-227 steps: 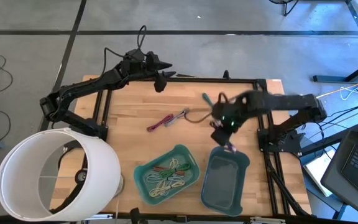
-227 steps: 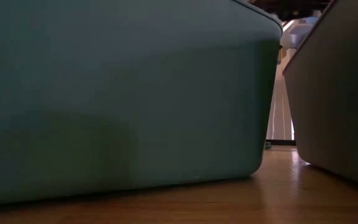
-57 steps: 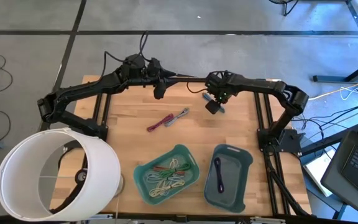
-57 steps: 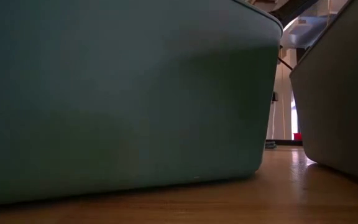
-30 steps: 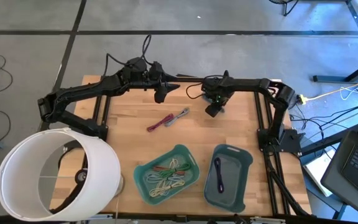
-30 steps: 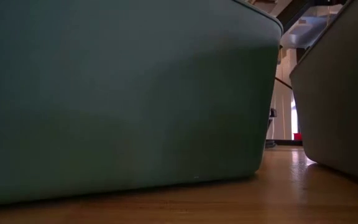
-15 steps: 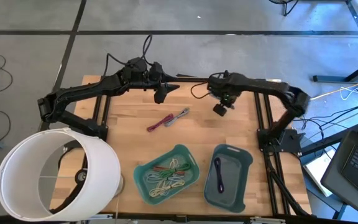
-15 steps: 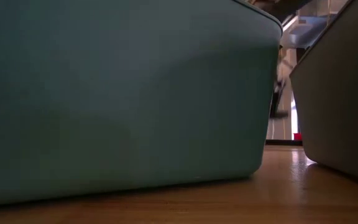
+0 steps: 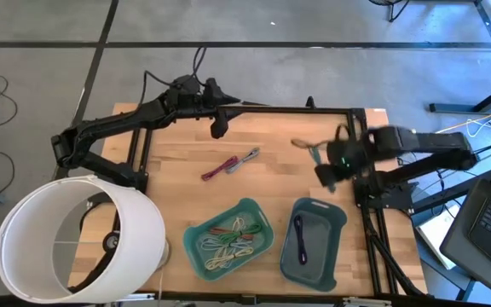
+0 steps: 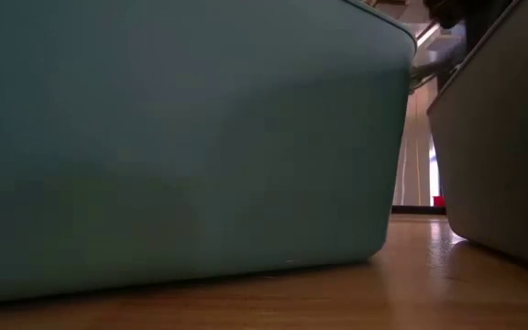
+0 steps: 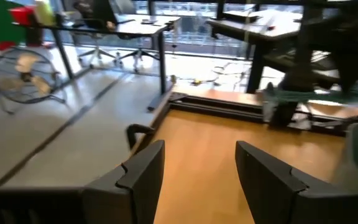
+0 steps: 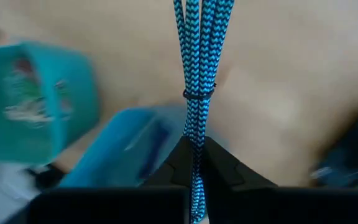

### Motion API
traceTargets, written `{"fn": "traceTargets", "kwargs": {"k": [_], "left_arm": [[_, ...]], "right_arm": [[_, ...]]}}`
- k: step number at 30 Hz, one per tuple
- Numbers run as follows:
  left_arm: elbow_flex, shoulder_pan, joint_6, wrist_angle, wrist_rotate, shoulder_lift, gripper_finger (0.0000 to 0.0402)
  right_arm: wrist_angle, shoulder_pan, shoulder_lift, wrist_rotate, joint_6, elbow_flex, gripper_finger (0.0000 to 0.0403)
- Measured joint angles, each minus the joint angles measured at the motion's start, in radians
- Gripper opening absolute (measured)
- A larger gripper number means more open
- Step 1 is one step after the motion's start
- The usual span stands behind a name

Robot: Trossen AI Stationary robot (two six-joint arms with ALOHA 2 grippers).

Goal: Pick & Place USB Port
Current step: Put the blue patterned charger cable into the blue bin

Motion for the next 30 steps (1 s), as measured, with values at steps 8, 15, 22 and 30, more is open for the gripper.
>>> {"fn": "traceTargets", "kwargs": {"k": [8, 15, 22, 30], "left_arm": [[0.0, 0.064, 0.001, 0.001, -0.012, 0.0, 0.0191], [0.0, 0.112, 0.049, 0.003, -0.011, 0.0, 0.0191], [0.0, 0.136, 0.051, 0.003, -0.005, 0.0, 0.0191], [0.0, 0.141, 0.06, 0.003, -0.005, 0.0, 0.0191]], "right_arm": [[0.381, 0.382, 0.07, 0.004, 0.533, -0.172, 0.0012], [0.505, 0.579, 0.208, 0.0, 0.846, -0.2, 0.0012], [0.588, 0.68, 0.321, -0.106, 0.999, -0.2, 0.0012], [0.6, 0.686, 0.393, -0.109, 1.019, -0.215, 0.0012]]}}
